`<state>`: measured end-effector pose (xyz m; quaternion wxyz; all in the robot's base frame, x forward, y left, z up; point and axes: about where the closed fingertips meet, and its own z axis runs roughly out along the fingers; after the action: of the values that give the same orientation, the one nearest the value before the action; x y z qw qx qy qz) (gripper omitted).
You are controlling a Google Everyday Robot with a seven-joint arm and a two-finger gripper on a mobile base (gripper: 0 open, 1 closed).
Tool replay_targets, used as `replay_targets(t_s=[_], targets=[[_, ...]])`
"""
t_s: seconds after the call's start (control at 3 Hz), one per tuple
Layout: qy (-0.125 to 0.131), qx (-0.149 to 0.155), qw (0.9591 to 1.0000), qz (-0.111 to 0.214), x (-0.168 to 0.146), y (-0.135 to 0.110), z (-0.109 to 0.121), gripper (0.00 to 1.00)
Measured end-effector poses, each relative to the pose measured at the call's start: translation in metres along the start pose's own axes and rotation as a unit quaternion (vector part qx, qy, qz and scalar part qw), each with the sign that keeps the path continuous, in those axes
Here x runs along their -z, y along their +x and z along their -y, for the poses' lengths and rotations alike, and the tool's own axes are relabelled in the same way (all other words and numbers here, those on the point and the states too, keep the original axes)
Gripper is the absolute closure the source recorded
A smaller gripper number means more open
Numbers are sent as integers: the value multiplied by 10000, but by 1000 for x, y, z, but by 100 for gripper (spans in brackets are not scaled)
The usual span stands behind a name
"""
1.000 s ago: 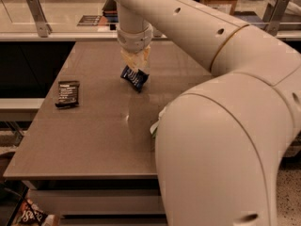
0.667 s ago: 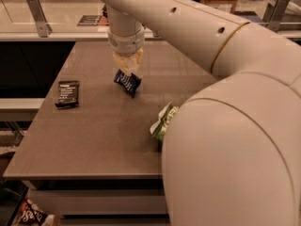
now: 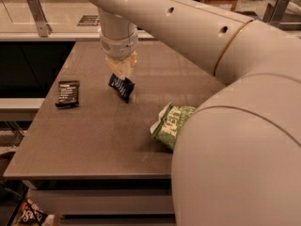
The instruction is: Move rxbar blueberry near rxbar chocolate
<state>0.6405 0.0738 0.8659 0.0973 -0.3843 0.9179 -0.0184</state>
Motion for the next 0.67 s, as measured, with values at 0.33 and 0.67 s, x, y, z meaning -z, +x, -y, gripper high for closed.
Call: replay_targets(t_s=[0.33, 0.67], targets=[[53, -41, 10000, 59, 4, 2, -2, 100], [169, -208, 9996, 117, 8, 4, 10, 100]])
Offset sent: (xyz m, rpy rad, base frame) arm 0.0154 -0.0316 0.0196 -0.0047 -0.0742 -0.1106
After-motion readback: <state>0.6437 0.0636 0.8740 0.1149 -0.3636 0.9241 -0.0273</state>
